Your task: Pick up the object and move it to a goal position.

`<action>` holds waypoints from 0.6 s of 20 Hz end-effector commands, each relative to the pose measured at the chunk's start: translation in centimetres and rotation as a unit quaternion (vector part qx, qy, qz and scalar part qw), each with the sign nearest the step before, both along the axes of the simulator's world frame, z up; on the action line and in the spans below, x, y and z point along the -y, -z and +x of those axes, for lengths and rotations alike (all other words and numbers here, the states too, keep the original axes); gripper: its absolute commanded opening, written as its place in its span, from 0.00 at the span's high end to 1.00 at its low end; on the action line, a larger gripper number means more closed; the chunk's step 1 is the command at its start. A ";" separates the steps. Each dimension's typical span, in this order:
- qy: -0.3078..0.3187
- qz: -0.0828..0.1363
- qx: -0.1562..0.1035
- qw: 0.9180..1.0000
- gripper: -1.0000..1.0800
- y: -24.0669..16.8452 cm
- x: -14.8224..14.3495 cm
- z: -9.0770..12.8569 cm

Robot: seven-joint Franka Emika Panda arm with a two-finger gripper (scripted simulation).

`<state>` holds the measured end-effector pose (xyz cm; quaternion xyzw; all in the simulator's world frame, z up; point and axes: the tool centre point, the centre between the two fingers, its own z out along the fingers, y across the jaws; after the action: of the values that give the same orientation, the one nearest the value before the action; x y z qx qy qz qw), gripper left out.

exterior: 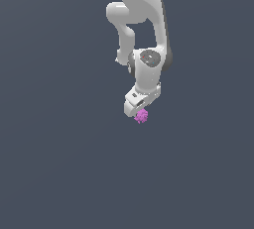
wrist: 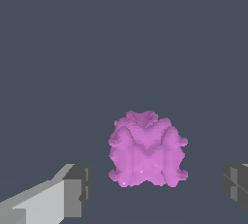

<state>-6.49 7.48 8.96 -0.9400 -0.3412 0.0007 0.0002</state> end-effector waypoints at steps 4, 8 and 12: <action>0.000 0.000 0.000 1.000 0.04 0.5 0.0 0.0; -0.001 0.000 0.000 1.000 0.04 2.1 0.0 -0.1; -0.003 0.000 0.001 1.000 0.04 4.0 0.0 -0.1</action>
<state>-6.61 7.51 5.63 -0.9392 -0.3433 0.0004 0.0002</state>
